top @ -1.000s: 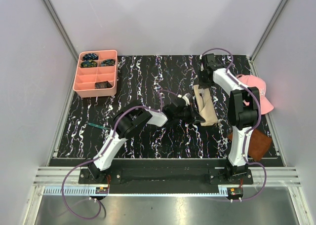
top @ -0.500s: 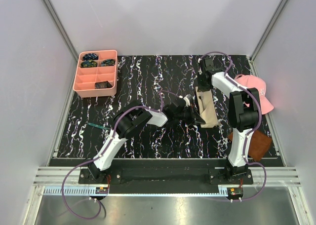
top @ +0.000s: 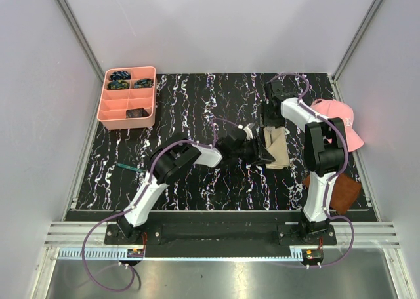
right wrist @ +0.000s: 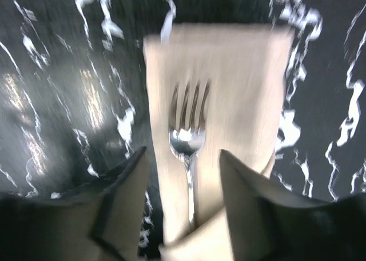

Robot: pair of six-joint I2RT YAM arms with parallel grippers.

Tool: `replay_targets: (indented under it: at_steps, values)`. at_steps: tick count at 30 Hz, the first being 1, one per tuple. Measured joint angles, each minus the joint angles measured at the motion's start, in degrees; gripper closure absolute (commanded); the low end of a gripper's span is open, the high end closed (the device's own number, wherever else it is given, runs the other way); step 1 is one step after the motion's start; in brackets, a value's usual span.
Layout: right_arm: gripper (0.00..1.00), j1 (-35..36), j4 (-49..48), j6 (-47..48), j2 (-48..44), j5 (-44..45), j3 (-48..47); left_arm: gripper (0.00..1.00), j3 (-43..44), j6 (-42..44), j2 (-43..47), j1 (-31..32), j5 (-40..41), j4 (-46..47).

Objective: Fold the napkin into a case and place the utensils inside
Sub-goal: Insert the fork into the folded napkin, then pick up the knife from the corner of the board.

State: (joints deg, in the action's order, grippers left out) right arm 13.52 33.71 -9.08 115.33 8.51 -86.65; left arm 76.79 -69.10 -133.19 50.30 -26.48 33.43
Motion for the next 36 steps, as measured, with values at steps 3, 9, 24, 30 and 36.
replay_targets:
  at_steps: [3, 9, 24, 30, 36]
  values:
    - [0.15, 0.3, 2.7, -0.2, 0.0, 0.0, -0.2, 0.55, -1.0, 0.8, 1.7, -0.8, 0.8, -0.9]
    - [0.02, 0.4, 7.2, -1.9, -1.7, 1.3, -3.1, 0.52, -7.6, 5.7, 13.0, -4.0, 2.3, -8.7]
    - [0.00, 8.9, 8.6, -8.8, -20.7, -2.2, 5.4, 0.33, -35.4, 14.5, 68.1, -29.3, 29.5, -59.8]
    - [0.00, 13.4, 9.0, -9.5, -20.9, -2.1, 5.8, 0.38, -40.1, 14.8, 68.9, -46.1, 36.4, -72.1]
    - [0.00, 13.9, 9.2, -9.6, -23.4, -2.1, 8.8, 0.44, -35.0, 14.4, 55.1, -54.9, 38.2, -74.6]
